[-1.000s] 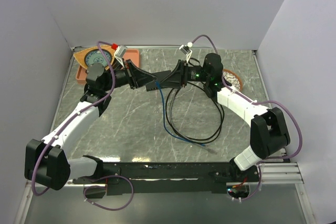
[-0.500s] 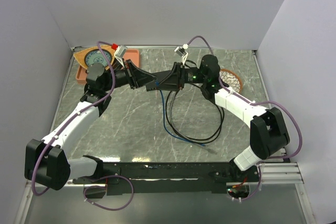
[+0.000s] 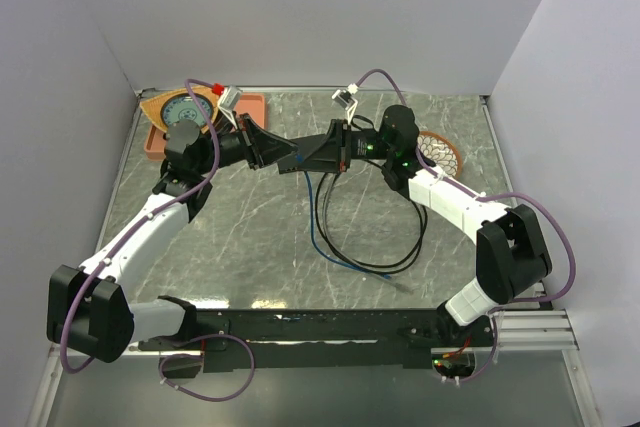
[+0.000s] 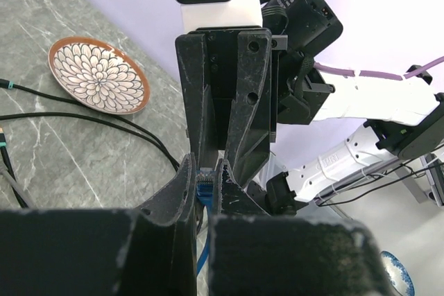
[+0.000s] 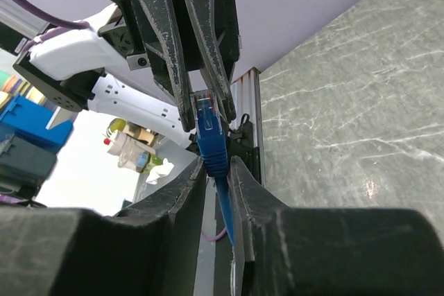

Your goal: Insert the plug into the switch port

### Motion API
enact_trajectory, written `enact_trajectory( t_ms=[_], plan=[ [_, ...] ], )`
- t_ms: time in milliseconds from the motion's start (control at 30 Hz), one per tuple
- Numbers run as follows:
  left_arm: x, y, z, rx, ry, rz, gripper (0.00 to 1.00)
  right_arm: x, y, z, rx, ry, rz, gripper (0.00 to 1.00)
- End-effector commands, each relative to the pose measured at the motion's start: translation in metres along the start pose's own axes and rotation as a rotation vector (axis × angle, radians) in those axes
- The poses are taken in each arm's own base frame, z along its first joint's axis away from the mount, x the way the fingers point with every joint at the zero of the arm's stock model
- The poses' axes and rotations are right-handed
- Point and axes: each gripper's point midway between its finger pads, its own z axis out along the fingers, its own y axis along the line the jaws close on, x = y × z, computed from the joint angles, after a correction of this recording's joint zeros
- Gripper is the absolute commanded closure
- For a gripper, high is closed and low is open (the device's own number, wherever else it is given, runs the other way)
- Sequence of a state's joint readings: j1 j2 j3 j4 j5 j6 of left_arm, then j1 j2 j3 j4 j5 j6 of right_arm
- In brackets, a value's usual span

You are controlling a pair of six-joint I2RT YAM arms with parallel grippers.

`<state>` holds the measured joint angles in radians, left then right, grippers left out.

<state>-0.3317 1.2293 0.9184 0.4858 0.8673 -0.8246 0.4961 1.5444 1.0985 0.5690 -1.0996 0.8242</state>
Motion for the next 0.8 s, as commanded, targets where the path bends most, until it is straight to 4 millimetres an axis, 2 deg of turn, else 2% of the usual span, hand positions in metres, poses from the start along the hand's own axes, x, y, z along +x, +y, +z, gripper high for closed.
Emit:
enact_trajectory(
  t_ms=[0, 100, 167, 200, 233, 267, 300, 333, 400, 433, 500, 533, 567, 600, 700, 733, 767],
  plan=[
    [-0.007, -0.011, -0.001, 0.025, -0.017, 0.051, 0.99, -0.012, 0.017, -0.001, -0.017, -0.035, -0.063, 0.84],
    [-0.006, -0.009, -0.001, 0.021, -0.015, 0.045, 0.99, -0.013, 0.019, -0.001, -0.009, -0.033, -0.069, 1.00],
    [-0.006, -0.007, -0.001, 0.010, -0.016, 0.045, 0.96, -0.011, 0.014, -0.002, 0.028, -0.025, -0.049, 1.00],
    [-0.007, -0.006, 0.000, 0.005, -0.019, 0.046, 0.94, -0.014, 0.014, -0.003, 0.041, -0.025, -0.093, 1.00],
    [-0.008, -0.005, 0.000, -0.001, -0.022, 0.049, 0.86, -0.016, 0.016, -0.004, 0.057, -0.024, -0.110, 1.00],
    [-0.013, -0.005, 0.001, -0.014, -0.037, 0.056, 0.82, -0.010, 0.007, -0.006, 0.110, -0.007, -0.071, 1.00],
    [-0.015, -0.004, 0.001, -0.029, -0.042, 0.054, 0.75, -0.015, 0.007, -0.008, 0.130, -0.006, -0.133, 1.00],
    [-0.018, -0.001, 0.001, -0.047, -0.052, 0.060, 0.51, -0.015, 0.006, -0.010, 0.161, -0.002, -0.141, 1.00],
    [-0.032, 0.000, 0.002, -0.085, -0.090, 0.075, 0.33, -0.013, -0.003, -0.016, 0.246, 0.018, -0.169, 1.00],
    [-0.036, 0.001, 0.002, -0.101, -0.102, 0.080, 0.18, -0.013, -0.004, -0.019, 0.276, 0.024, -0.182, 1.00],
    [-0.051, 0.006, 0.002, -0.156, -0.146, 0.094, 0.08, -0.009, -0.016, -0.027, 0.376, 0.046, -0.209, 1.00],
    [-0.054, 0.009, 0.002, -0.175, -0.151, 0.092, 0.02, -0.009, -0.014, -0.028, 0.406, 0.051, -0.235, 1.00],
    [-0.060, 0.009, 0.002, -0.188, -0.164, 0.098, 0.01, -0.010, -0.018, -0.032, 0.447, 0.060, -0.280, 1.00],
    [-0.065, 0.018, 0.001, -0.230, -0.186, 0.095, 0.04, -0.009, -0.025, -0.040, 0.536, 0.062, -0.292, 1.00],
    [-0.072, 0.035, -0.001, -0.298, -0.205, 0.078, 0.04, -0.005, -0.026, -0.048, 0.651, 0.087, -0.403, 1.00],
    [-0.074, 0.039, -0.002, -0.312, -0.205, 0.071, 0.04, -0.008, -0.036, -0.060, 0.767, 0.078, -0.432, 1.00],
    [-0.073, 0.045, -0.002, -0.321, -0.200, 0.061, 0.04, -0.001, -0.036, -0.059, 0.788, 0.100, -0.476, 1.00]
  ],
)
